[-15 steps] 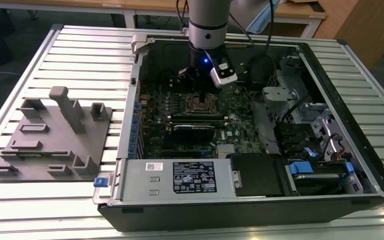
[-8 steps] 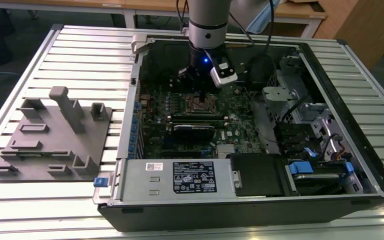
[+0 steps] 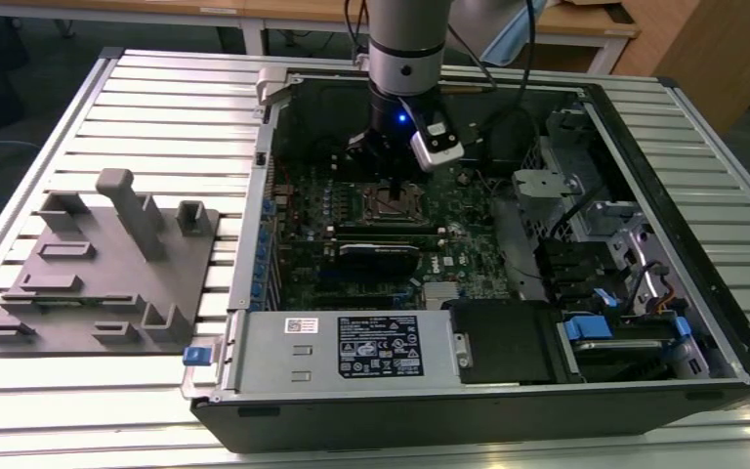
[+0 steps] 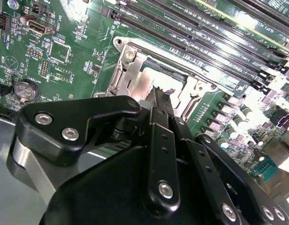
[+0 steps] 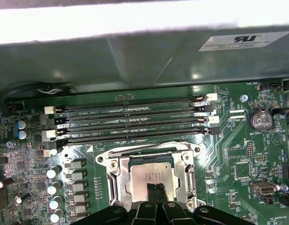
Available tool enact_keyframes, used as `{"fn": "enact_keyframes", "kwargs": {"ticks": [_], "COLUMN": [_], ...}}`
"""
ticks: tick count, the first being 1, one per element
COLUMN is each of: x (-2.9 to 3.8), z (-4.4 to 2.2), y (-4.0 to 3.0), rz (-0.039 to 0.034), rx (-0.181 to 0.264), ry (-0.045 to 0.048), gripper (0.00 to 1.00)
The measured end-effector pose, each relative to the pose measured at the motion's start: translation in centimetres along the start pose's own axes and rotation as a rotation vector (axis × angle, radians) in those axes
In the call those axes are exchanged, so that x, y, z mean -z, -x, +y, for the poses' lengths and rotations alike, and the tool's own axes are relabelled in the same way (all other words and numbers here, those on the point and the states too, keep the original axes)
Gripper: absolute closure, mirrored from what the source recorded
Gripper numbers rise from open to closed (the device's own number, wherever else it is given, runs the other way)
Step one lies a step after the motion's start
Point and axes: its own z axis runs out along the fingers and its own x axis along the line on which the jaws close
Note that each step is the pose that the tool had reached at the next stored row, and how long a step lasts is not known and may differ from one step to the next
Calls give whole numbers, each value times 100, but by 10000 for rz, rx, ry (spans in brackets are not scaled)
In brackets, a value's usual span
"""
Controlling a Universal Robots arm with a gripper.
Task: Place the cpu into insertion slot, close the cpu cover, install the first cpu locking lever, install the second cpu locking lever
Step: 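Install the first cpu locking lever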
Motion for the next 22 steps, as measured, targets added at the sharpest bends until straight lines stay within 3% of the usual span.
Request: {"fn": "enact_keyframes", "kwargs": {"ticks": [7,8,10,11,22], "x": [-4,-6,-7,-6,-13], "z": [0,1,1,0,0], "y": [0,0,2,1,1], "rz": [0,37,248,296,328], "rx": [0,2,5,5,248], "ry": [-1,-2,-25,-32,-19], "gripper": [90,90,90,90,90]}}
